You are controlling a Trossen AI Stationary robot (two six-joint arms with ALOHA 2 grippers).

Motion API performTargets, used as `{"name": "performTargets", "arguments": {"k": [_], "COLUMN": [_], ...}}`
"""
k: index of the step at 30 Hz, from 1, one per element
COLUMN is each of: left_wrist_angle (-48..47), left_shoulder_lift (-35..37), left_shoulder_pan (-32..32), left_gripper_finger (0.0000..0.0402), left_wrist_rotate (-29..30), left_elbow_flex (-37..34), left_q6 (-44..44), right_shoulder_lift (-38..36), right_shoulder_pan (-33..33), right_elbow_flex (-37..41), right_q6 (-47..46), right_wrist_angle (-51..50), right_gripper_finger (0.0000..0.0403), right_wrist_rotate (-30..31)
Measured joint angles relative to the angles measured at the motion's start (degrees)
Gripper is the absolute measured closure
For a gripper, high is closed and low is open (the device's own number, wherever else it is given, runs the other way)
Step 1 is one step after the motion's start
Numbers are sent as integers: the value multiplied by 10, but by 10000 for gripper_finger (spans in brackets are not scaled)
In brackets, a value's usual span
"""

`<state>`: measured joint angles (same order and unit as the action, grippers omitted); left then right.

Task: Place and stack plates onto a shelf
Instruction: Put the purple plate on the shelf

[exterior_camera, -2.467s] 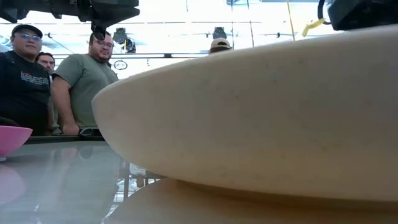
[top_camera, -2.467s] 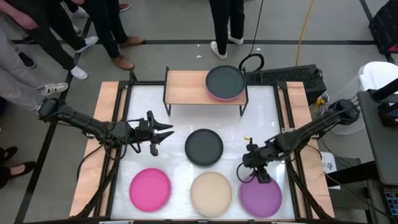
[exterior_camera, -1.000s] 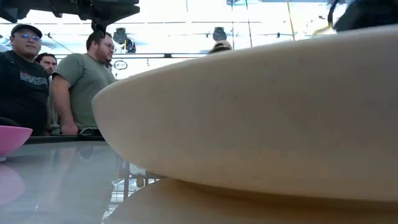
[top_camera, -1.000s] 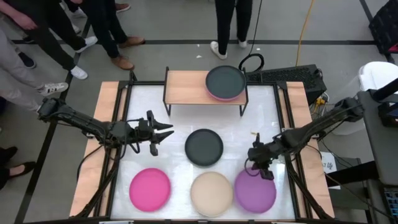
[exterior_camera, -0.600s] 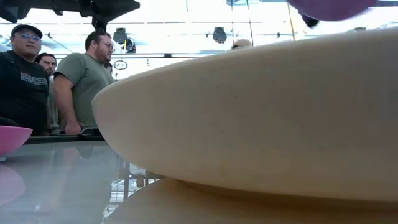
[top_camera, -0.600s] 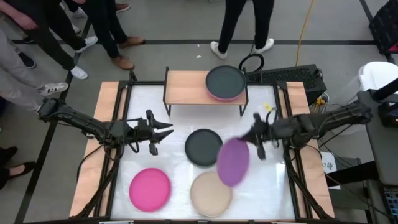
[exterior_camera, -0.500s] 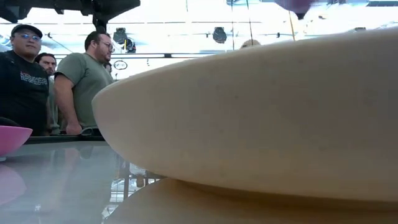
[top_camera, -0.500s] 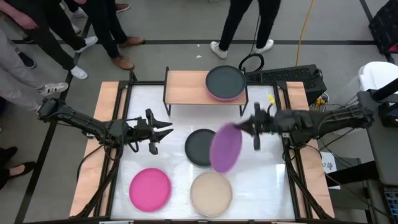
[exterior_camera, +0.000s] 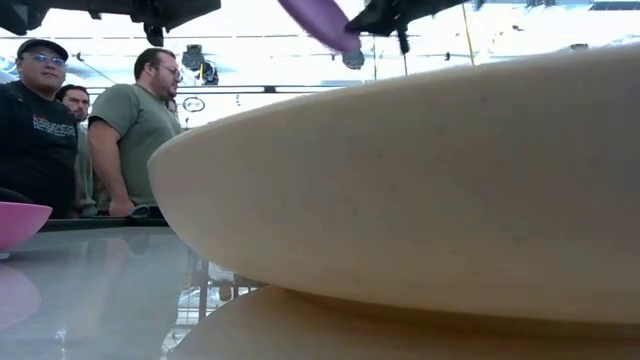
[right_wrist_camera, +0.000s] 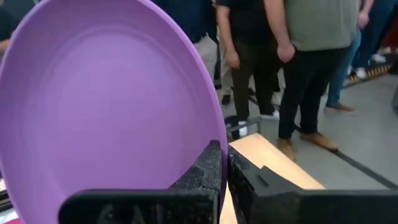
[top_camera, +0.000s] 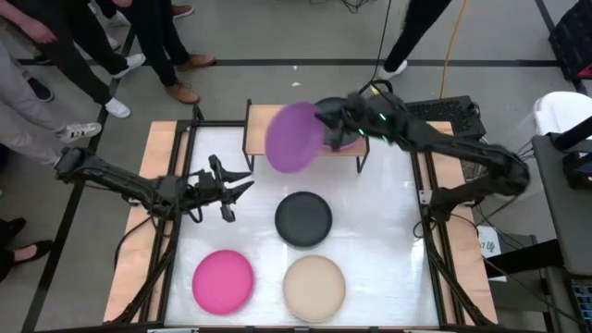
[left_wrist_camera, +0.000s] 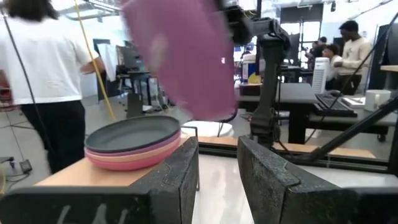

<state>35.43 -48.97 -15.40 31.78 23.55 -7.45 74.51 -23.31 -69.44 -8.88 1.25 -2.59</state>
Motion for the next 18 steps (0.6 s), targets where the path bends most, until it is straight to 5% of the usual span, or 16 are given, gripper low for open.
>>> {"name": "performTargets", "arguments": {"k": [9, 18], "left_wrist_angle": [-100, -139], "left_shoulder_lift": [81, 111], "left_shoulder_pan": [-1, 0], "left_gripper_finger": [284, 284], "left_wrist_rotate": [3, 14], "left_elbow_flex": [0, 0], "left_q6": [3, -20], "right_shoulder_lift": [181, 258], "right_shoulder_pan": [-103, -139], "right_elbow_flex": [-146, -161], "right_q6": [-10, 8], "right_wrist_angle": [-16, 11], "right_gripper_finger": [403, 403], "right_wrist_rotate": [-119, -127]}}
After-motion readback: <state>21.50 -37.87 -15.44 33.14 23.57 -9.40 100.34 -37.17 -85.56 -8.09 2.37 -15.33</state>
